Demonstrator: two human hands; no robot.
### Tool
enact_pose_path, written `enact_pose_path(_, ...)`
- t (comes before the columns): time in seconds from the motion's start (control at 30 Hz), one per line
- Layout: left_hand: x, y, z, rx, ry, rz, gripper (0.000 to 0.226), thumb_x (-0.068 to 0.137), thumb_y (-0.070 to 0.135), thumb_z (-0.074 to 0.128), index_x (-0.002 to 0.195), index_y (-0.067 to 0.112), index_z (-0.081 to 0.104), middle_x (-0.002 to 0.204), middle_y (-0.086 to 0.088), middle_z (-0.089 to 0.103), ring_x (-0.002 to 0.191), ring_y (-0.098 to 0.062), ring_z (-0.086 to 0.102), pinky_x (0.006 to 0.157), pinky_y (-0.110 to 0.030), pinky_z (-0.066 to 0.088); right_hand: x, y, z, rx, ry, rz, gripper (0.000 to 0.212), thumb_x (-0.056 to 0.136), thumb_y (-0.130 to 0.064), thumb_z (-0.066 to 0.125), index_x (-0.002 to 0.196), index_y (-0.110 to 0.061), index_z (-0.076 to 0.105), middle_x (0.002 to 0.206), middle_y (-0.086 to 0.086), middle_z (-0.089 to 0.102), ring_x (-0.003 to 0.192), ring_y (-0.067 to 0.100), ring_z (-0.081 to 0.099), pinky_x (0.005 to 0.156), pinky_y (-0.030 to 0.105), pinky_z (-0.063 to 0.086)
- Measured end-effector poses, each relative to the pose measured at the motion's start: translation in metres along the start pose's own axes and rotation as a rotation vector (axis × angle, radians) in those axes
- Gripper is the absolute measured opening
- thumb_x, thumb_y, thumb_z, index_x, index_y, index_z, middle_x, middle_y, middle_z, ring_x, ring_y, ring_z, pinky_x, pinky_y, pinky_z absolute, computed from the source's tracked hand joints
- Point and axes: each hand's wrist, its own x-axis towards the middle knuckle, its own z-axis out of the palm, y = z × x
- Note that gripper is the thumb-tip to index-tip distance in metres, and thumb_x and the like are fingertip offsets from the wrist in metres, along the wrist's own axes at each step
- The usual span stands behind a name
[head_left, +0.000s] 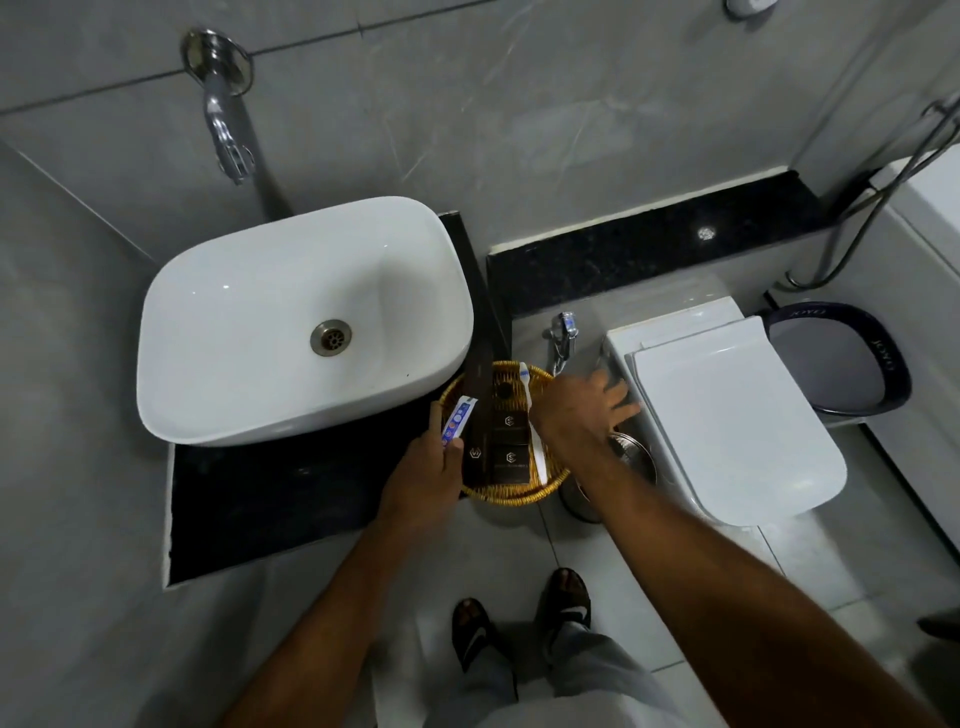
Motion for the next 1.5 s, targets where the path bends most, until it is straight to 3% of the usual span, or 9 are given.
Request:
enact_pose_path(0.1, 0.008, 0.019, -0.016, 0.016, -0.151, 0.036, 0.031, 0.099, 0.042, 0.036, 0.112, 0.019, 0.053, 0.090, -0.006, 0.064, 0.076, -0.016, 0.061, 0.066, -0.033, 0.046, -0.010, 0.008, -0.023, 0.115, 0.489, -0.635, 0.021, 0.073, -0.020, 0.080, 0.092, -0.023, 0.071, 0.102, 0.003, 0.067, 0.101, 0.026, 0.061, 0.090, 0.049, 0.044)
enact_pose_path(0.23, 0.029, 0.056, -0.031, 0.170, -0.322, 0.127, 0.033, 0.100, 0.045, 0.035, 0.095, 0.018, 0.053, 0.073, 0.001, 0.058, 0.061, -0.009, 0.052, 0.053, -0.025, 0.038, -0.016, 0.016, -0.042, -0.258, 0.418, -1.220, 0.034, 0.067, -0.023, 0.082, 0.099, -0.019, 0.070, 0.094, -0.001, 0.070, 0.090, 0.023, 0.058, 0.082, 0.042, 0.043)
enact_pose_path(0.43, 0.050, 0.089, -0.028, 0.113, -0.437, 0.145, 0.037, 0.099, 0.040, 0.039, 0.099, 0.010, 0.061, 0.084, -0.008, 0.062, 0.069, -0.016, 0.054, 0.067, -0.033, 0.044, -0.011, 0.025, -0.052, -0.281, 0.476, -1.138, 0.016, 0.069, -0.028, 0.084, 0.077, -0.021, 0.071, 0.068, -0.001, 0.066, 0.067, 0.020, 0.059, 0.069, 0.034, 0.046)
enact_pose_path(0.73, 0.055, 0.086, -0.021, 0.040, -0.552, 0.003, 0.039, 0.095, 0.047, 0.042, 0.108, 0.015, 0.060, 0.088, -0.004, 0.065, 0.078, -0.017, 0.064, 0.064, -0.030, 0.053, -0.001, 0.029, -0.027, 0.000, 0.271, -1.089, 0.025, 0.085, -0.019, 0.069, 0.107, -0.010, 0.063, 0.089, 0.009, 0.069, 0.081, 0.026, 0.061, 0.074, 0.038, 0.047)
enact_pose_path(0.87, 0.053, 0.070, -0.027, -0.005, -0.221, 0.119, 0.035, 0.090, 0.054, 0.044, 0.096, 0.022, 0.058, 0.089, -0.003, 0.067, 0.083, -0.019, 0.065, 0.070, -0.034, 0.052, 0.017, 0.028, -0.023, 0.247, 0.114, -0.708, 0.031, 0.093, -0.022, 0.060, 0.122, -0.024, 0.052, 0.092, -0.002, 0.066, 0.077, 0.014, 0.063, 0.066, 0.029, 0.054)
enact_pose_path(0.97, 0.047, 0.047, -0.025, 0.091, -0.004, 0.237, 0.034, 0.092, 0.041, 0.050, 0.113, 0.015, 0.056, 0.104, -0.006, 0.066, 0.091, -0.017, 0.063, 0.078, -0.037, 0.055, 0.033, 0.034, -0.023, 0.272, -0.012, -0.553, 0.029, 0.091, -0.019, 0.064, 0.118, -0.026, 0.056, 0.094, 0.002, 0.071, 0.076, 0.017, 0.067, 0.070, 0.036, 0.058)
enact_pose_path(1.1, 0.038, 0.022, -0.016, 0.169, -0.036, 0.266, 0.044, 0.094, 0.033, 0.050, 0.133, 0.012, 0.047, 0.133, -0.011, 0.054, 0.121, -0.023, 0.052, 0.101, -0.044, 0.047, 0.049, 0.029, -0.016, 0.212, -0.140, -0.488, 0.010, 0.091, -0.026, 0.063, 0.100, -0.024, 0.065, 0.090, -0.001, 0.070, 0.078, 0.019, 0.067, 0.086, 0.051, 0.055)
enact_pose_path(1.27, 0.033, 0.012, -0.009, 0.160, -0.010, 0.277, 0.043, 0.095, 0.029, 0.048, 0.133, 0.010, 0.047, 0.133, -0.014, 0.054, 0.123, -0.027, 0.051, 0.103, -0.043, 0.044, 0.060, 0.022, -0.005, 0.053, -0.204, -0.499, 0.007, 0.086, -0.028, 0.066, 0.090, -0.025, 0.070, 0.090, -0.003, 0.069, 0.090, 0.020, 0.064, 0.091, 0.051, 0.051)
enact_pose_path(1.5, 0.031, 0.008, -0.014, 0.142, 0.020, 0.275, 0.042, 0.095, 0.028, 0.046, 0.133, 0.010, 0.047, 0.133, -0.014, 0.054, 0.123, -0.026, 0.051, 0.102, -0.043, 0.044, 0.079, 0.016, -0.010, 0.062, -0.380, -0.513, 0.014, 0.092, -0.018, 0.059, 0.090, -0.012, 0.071, 0.092, 0.007, 0.071, 0.083, 0.015, 0.067, 0.070, 0.030, 0.056)
